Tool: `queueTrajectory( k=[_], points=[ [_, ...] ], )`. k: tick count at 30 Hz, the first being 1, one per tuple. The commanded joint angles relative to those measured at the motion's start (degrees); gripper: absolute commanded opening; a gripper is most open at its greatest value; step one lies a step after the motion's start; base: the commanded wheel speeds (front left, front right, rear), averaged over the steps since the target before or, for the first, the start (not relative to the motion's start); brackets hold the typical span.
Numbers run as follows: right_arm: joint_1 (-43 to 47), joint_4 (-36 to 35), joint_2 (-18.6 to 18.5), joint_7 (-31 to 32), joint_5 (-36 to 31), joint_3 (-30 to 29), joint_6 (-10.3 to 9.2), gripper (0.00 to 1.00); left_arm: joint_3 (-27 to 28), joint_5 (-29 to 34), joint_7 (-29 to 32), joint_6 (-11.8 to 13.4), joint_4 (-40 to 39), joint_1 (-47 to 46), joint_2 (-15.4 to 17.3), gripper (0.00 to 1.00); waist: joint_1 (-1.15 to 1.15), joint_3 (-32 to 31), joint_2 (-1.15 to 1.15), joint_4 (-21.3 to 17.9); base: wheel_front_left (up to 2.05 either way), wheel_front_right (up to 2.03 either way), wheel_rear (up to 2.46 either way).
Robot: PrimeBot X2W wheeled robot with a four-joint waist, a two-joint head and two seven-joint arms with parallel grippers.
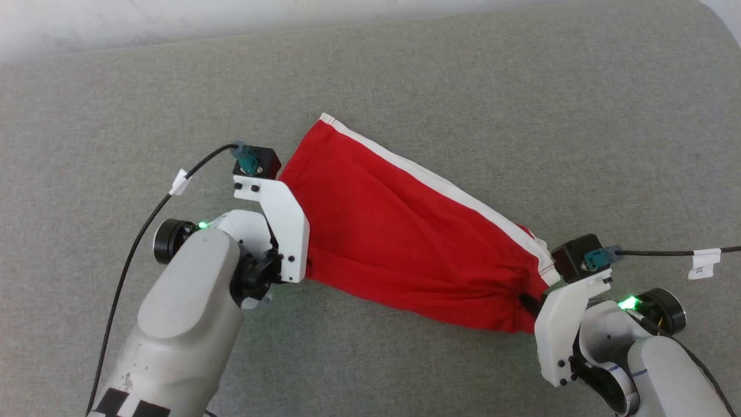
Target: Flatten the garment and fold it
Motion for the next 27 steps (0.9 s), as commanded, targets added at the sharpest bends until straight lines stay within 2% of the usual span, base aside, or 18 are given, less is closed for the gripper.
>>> queueTrajectory(
  k=[1,10,18,27],
  points=[
    [-0.74,0.4,-0.34,-0.08,0.22,-0.06,-0.13,0.0,-0.41,-0.56,0.79,-0.11,1.68,2.33,0.12,0.0,0.0,-0.03,0.0,0.2,0.0,0.0,0.0],
    [-1.4,1.39,-2.14,-0.1,2.42,1.35,-0.13,0.0,6.75,-6.66,-6.66,0.92,-2.47,5.15,-0.27,0.0,0.0,-2.32,0.0,2.61,0.0,0.0,0.0],
    [-4.09,2.41,-8.24,1.7,6.8,4.5,-0.13,0.0,11.2,-10.9,-12.34,1.19,-10.87,12.48,-0.68,0.0,0.0,-4.99,0.0,5.46,0.0,0.0,0.0],
    [-8.28,5.47,-15.19,4.56,13.07,9.28,-0.13,0.0,12.83,-13.65,-15.95,3.65,-21.93,27.14,-2.67,0.0,0.0,-7.55,0.0,8.63,0.0,0.0,0.0]
  ],
)
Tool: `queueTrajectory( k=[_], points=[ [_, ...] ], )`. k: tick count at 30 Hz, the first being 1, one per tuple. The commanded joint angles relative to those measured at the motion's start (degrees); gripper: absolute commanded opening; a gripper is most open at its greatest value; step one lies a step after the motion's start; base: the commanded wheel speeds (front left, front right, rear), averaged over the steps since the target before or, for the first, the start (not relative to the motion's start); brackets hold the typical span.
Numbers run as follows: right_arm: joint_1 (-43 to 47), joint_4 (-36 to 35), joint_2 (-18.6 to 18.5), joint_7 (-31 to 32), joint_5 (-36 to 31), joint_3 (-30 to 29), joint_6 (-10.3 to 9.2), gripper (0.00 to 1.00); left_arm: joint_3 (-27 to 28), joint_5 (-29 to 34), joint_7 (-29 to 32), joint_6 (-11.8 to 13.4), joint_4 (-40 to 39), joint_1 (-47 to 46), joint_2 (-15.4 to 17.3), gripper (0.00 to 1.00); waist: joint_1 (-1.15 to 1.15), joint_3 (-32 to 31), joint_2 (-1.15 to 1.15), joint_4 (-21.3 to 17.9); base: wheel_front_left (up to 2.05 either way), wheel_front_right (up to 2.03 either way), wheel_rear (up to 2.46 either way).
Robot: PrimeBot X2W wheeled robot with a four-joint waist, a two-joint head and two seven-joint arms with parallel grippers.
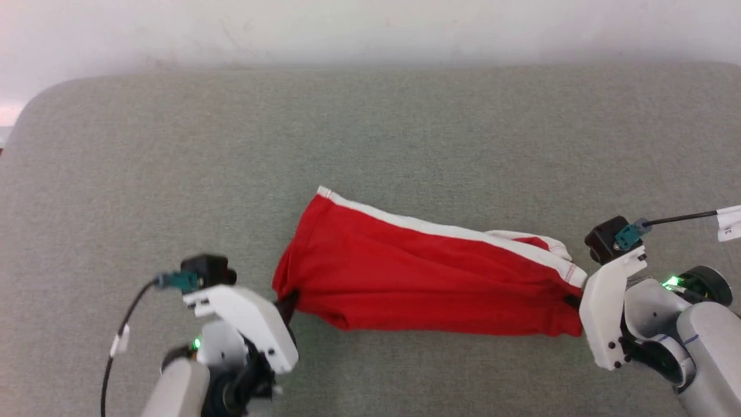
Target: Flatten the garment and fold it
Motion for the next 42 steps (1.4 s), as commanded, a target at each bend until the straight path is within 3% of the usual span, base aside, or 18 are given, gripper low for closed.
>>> queueTrajectory(
  k=[1,10,11,12,13,14,22,28,29,33,35,42],
  points=[
    [-1.4,1.01,-1.9,0.72,1.22,1.16,-0.12,0.0,0.7,-0.84,-1.08,0.98,-1.99,3.34,-0.84,0.0,0.01,-1.39,0.0,1.59,0.0,0.0,0.0],
    [-5.18,6.48,-5.91,2.69,6.45,4.82,-0.12,0.0,-1.71,-2.59,-0.52,3.2,-5.39,13.42,-3.81,0.0,0.01,-2.4,0.0,3.08,0.0,0.0,0.0],
    [-5.47,6.97,-6.03,2.51,6.65,5.12,-0.12,0.0,-1.89,-2.61,-0.46,3.43,-5.24,13.63,-3.96,0.17,0.01,-2.5,0.0,3.15,0.0,0.0,0.0],
    [-5.66,7.4,-6.06,2.26,6.82,5.41,-0.12,0.02,-2.12,-2.36,-0.38,3.65,-5.07,13.67,-3.95,0.88,0.01,-2.54,0.0,3.23,0.0,0.0,0.0],
    [-5.74,7.79,-5.97,2.08,7.12,5.61,-0.12,0.68,-2.19,-2.34,-0.38,3.75,-5.02,13.58,-4.01,1.0,0.01,-2.54,0.0,3.29,0.0,0.0,0.0],
    [-5.8,8.16,-5.87,1.85,7.3,5.76,-0.12,1.0,-2.07,-2.24,-0.6,3.92,-5.02,13.38,-4.01,1.0,0.01,-2.6,0.0,3.26,0.0,0.0,0.0],
    [-3.22,8.75,-3.74,-4.29,8.68,2.37,-0.12,1.0,1.52,1.15,-5.51,5.53,-7.88,11.31,-0.57,1.0,0.01,-4.31,0.0,2.47,0.0,0.0,0.0],
    [2.27,6.96,0.25,-8.3,5.97,-4.67,-0.12,1.0,4.89,10.59,-23.72,4.21,-11.3,7.56,3.5,1.0,0.01,-4.92,0.0,1.82,0.0,0.0,0.0],
    [2.27,6.96,0.25,-8.3,5.97,-4.67,-0.12,1.0,4.89,10.59,-23.72,4.21,-11.3,7.56,3.5,1.0,0.01,-4.92,0.0,1.82,0.0,0.0,0.0],
    [4.34,5.47,3.36,-8.67,1.56,-8.42,-0.12,1.0,4.89,16.38,-37.86,2.29,-11.25,6.34,4.74,1.0,0.01,-4.36,0.0,1.4,0.0,0.0,0.0],
    [4.58,5.23,4.93,-8.26,-0.64,-10.01,-0.12,1.0,4.82,18.72,-41.86,2.12,-10.69,5.99,4.83,1.0,0.01,-3.86,0.0,1.32,0.0,0.0,0.0],
    [1.56,6.75,8.18,-2.88,-7.57,-11.72,-0.12,1.0,6.17,23.83,-43.81,0.89,-12.52,5.08,2.27,1.0,0.01,-1.2,0.0,1.88,0.0,0.0,0.0]
  ],
)
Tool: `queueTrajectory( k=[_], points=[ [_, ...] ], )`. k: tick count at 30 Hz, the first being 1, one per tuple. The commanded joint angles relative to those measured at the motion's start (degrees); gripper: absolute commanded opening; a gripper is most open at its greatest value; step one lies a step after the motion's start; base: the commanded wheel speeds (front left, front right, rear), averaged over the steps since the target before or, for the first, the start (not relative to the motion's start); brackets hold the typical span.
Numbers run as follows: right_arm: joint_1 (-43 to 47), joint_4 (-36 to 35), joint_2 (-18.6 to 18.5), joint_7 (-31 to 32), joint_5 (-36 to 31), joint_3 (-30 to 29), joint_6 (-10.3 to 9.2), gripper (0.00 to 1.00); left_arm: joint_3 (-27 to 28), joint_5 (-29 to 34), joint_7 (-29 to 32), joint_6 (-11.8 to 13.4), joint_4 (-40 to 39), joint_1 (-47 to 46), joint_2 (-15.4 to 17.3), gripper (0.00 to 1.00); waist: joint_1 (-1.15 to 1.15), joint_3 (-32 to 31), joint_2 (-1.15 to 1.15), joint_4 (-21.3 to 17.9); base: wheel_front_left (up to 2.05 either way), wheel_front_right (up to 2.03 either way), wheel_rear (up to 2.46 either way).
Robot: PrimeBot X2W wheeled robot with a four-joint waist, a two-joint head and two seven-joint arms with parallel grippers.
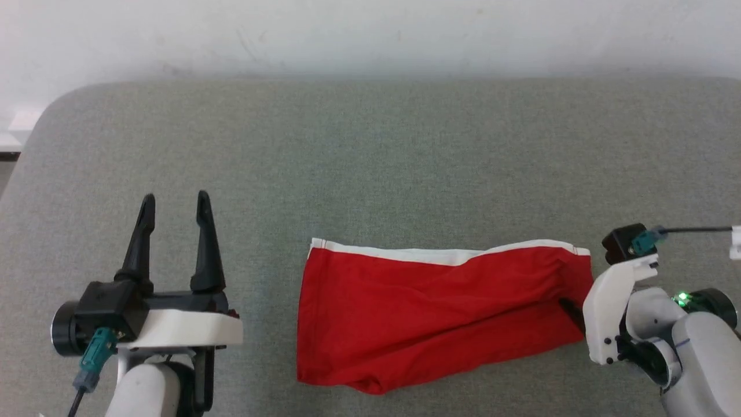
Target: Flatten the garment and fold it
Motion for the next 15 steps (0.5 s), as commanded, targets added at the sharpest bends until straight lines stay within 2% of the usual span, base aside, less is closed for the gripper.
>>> queueTrajectory(
  k=[1,7,11,12,13,15],
  points=[
    [-1.77,0.62,0.37,1.28,-1.48,-0.37,-0.11,1.0,0.59,1.12,-0.29,-0.77,-0.76,-1.26,-0.71,1.0,0.0,1.41,0.0,0.56,0.0,0.0,0.0],
    [-5.18,3.36,0.89,6.26,-5.19,0.73,-0.11,1.0,1.74,4.3,-0.31,-2.21,-1.21,-1.59,-3.15,1.0,0.0,3.54,0.0,1.6,0.0,0.0,0.0],
    [-5.45,5.08,0.57,9.34,-3.92,2.83,-0.11,1.0,2.77,5.38,-0.32,-3.24,-1.26,-1.77,-4.53,1.0,0.0,4.18,0.0,1.94,0.0,0.0,0.0],
    [-5.43,5.22,0.47,10.01,-3.31,3.11,-0.11,0.37,3.1,5.58,-0.32,-3.54,-1.25,-1.8,-4.79,1.0,0.0,4.29,0.0,1.94,0.0,0.0,0.0],
    [-5.43,5.23,0.37,10.35,-2.68,3.27,-0.11,0.03,3.39,5.75,-0.32,-3.84,-1.16,-1.79,-5.03,1.0,0.0,4.34,0.0,1.91,0.0,0.0,0.0],
    [-5.29,5.13,-0.07,11.2,-1.23,3.58,-0.11,0.0,3.95,6.17,-0.32,-4.35,-1.06,-1.66,-5.47,1.0,0.0,4.3,0.0,1.7,0.0,0.0,0.0]
  ],
)
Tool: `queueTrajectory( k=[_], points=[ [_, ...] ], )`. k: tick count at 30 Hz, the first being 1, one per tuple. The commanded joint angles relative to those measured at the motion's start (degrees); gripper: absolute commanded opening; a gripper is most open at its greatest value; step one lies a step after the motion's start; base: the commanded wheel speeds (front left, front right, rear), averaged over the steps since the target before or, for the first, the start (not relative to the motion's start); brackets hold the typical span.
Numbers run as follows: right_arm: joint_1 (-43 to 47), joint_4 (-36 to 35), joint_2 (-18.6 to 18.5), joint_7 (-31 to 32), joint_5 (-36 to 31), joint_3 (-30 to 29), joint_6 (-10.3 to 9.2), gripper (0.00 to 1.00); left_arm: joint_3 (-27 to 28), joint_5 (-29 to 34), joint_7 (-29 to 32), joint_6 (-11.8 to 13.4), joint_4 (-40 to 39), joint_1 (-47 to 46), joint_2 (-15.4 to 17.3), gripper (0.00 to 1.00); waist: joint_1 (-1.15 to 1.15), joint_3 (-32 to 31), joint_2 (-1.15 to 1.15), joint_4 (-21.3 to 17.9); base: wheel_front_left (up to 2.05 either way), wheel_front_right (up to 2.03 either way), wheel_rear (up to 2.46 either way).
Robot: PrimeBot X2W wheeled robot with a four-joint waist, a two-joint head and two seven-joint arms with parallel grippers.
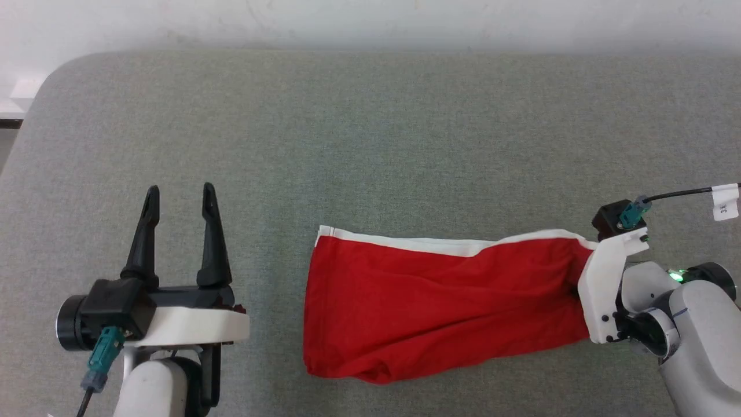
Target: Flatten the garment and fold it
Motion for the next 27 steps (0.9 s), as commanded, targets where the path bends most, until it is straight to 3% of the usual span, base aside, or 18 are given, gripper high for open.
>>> queueTrajectory(
  k=[1,10,17,21,27],
  points=[
    [1.44,1.19,0.25,0.79,1.24,0.73,-0.05,0.0,0.63,0.6,-0.26,-0.57,-0.01,-0.68,-0.41,1.0,-0.01,-0.11,-0.01,-0.27,0.0,0.0,0.0],
    [0.62,0.98,-7.2,2.56,1.1,-6.85,-0.05,0.0,2.35,1.79,-0.27,-2.88,0.82,-0.71,-1.7,1.0,-0.01,-1.28,-0.01,-1.16,0.0,0.0,0.0],
    [1.43,0.95,-8.89,6.45,-3.18,-13.74,-0.05,0.0,3.4,2.4,-0.27,-3.88,1.2,-0.3,-2.69,1.0,-0.01,-2.09,-0.01,-1.48,0.0,0.0,0.0],
    [2.96,-2.45,-8.83,10.09,-2.86,-12.05,-0.05,0.0,3.81,2.57,-0.27,-4.52,1.75,0.16,-3.1,1.0,-0.01,-3.05,-0.01,-1.57,0.0,0.0,0.0],
    [5.57,-14.42,-8.85,16.27,2.64,-6.88,-0.05,0.0,4.66,2.76,-0.27,-5.33,2.0,1.43,-3.5,1.0,-0.01,-4.69,-0.01,-2.24,0.0,0.0,0.0]
  ],
)
